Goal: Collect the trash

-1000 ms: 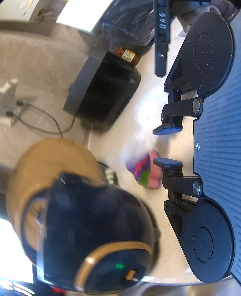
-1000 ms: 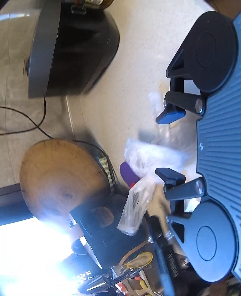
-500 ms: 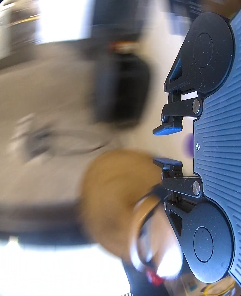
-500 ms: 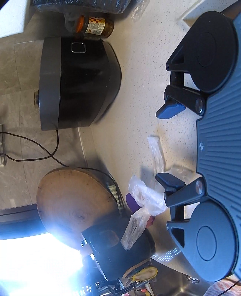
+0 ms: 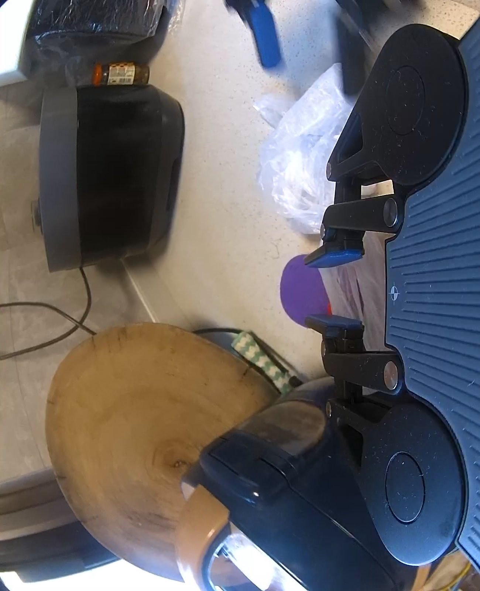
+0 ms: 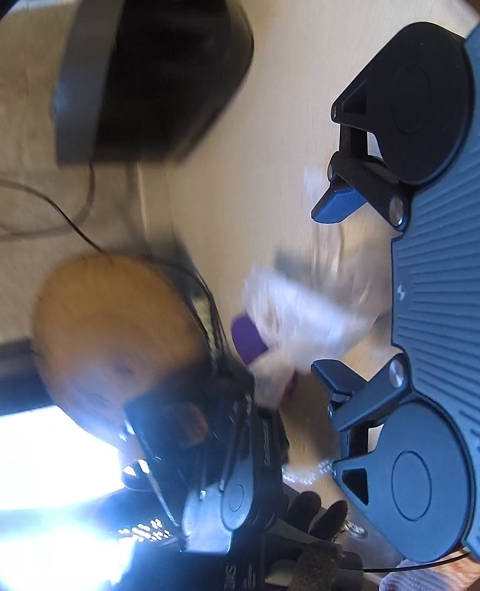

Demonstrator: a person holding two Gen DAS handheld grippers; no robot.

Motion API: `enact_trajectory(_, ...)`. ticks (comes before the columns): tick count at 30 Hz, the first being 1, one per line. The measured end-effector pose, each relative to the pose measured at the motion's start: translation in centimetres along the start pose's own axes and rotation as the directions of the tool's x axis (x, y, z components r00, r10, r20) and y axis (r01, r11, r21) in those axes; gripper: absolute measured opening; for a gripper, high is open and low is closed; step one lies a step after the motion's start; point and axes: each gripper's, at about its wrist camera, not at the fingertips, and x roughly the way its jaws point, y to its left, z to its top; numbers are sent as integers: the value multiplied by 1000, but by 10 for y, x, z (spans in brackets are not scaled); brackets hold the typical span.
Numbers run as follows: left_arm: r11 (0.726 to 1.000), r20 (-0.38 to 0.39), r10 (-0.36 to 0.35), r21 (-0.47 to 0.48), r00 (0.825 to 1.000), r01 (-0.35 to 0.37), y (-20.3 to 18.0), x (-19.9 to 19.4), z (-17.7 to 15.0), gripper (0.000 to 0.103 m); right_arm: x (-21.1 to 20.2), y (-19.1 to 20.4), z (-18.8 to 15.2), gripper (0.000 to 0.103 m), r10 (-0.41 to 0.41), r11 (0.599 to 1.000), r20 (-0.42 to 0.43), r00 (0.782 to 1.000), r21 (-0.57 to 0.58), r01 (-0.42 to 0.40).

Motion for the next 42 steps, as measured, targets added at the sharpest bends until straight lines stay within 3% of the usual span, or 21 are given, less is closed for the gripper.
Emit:
enact_trajectory(4,1000,5,-9,4,1000,9,-3,7,5,34,38,13,5,82,-13,1000,-52,999,-12,12)
enact_trajectory(5,1000,5,-11,7,1000,11,-4,8,5,34,43,14,4,72,-16,1000,-67,998,-14,15)
enact_trajectory(6,1000,6,-14,9,1000,14,-4,8,5,34,47,12,4,41,-14,1000,-91,996,-10,13)
enact_trajectory(7,1000,9,-18,10,1000,18,-4,8,5,34,49,9,4,35,-11,1000,-121,993,-5,11)
enact_trajectory(9,1000,13,-28,11,1000,27,-4,9,5,34,41,-3,5,33,-39,999,-98,994,22,41)
enact_trajectory(13,999,-1,-43,9,999,43,-5,20,8,34,23,-38,7,33,-207,973,-20,978,100,208)
enact_trajectory(17,993,-54,-93,-81,994,89,8,37,19,34,16,-80,0,34,-256,938,-13,967,241,251)
enact_trajectory(22,991,-100,-69,-118,993,57,15,52,37,33,11,-93,-12,36,-218,931,13,976,304,204)
enact_trajectory(31,989,-216,-63,-147,974,32,18,94,41,32,10,-89,-12,37,-210,944,29,977,267,194)
enact_trajectory(39,993,-198,0,-112,980,-23,19,91,45,33,9,-96,-13,41,-177,943,31,984,292,161)
enact_trajectory(42,990,-209,-15,-142,978,-15,24,93,44,33,8,-101,-14,41,-159,939,33,987,315,141)
